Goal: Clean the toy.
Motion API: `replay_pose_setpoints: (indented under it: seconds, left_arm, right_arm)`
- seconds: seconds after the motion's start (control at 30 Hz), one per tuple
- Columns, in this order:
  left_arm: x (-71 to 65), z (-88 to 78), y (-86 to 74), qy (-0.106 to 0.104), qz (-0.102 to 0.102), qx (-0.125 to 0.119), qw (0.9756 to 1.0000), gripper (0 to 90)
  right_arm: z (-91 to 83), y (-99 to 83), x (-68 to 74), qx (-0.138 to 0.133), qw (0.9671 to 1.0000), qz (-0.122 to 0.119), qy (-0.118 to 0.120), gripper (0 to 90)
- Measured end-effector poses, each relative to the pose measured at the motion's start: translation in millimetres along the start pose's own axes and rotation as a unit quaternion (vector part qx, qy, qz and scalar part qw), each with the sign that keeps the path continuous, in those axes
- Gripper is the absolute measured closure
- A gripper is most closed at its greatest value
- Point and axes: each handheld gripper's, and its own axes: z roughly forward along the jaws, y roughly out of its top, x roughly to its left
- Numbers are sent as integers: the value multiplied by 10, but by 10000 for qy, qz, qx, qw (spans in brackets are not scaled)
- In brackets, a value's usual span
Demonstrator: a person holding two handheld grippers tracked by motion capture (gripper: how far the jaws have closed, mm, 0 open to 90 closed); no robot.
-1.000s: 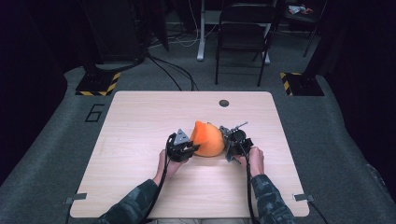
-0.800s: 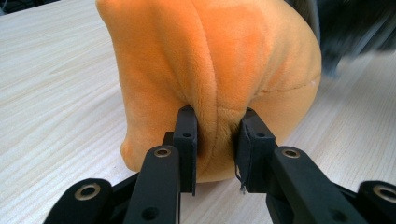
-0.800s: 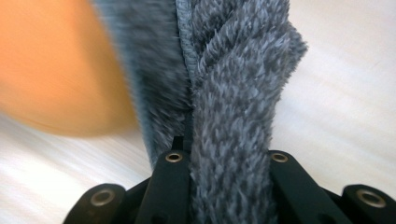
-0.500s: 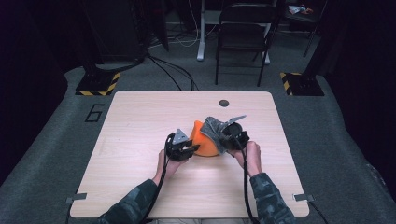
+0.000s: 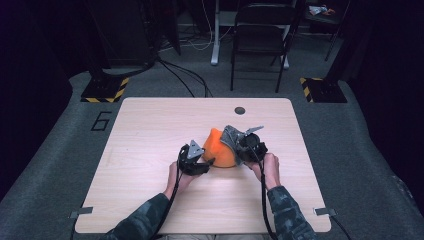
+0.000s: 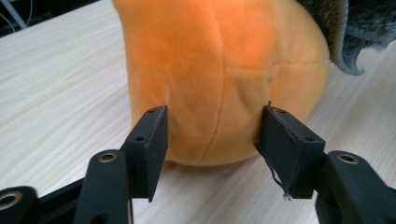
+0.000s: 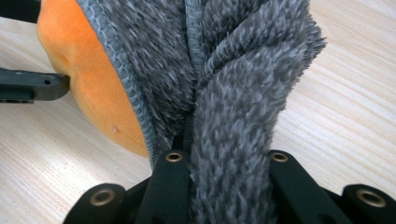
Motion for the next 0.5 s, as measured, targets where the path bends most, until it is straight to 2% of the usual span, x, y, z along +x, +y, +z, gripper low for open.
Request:
replay_pose_setpoints:
  seconds: [0.13, 0.2, 0.3, 0.33, 0.5]
  left_arm:
    - [16, 40, -32, -16, -2, 18, 10000, 420]
    - [15, 76, -40, -44, 58, 38, 10000, 485]
    - [12, 107, -62, -104, -2, 1, 9999, 626]
    - [7, 113, -64, -65, 22, -30, 10000, 663]
    - [4, 76, -35, -75, -47, -45, 10000, 756]
  right_arm:
    - [2, -8, -29, 8, 10000, 84, 31, 789]
    - [0, -5, -27, 40, 10000, 72, 44, 788]
    - [5, -10, -29, 1, 9999, 119, 79, 788]
    - [4, -10, -35, 17, 9999, 110, 94, 788]
    - [-65, 29, -44, -49, 9999, 90, 20, 788]
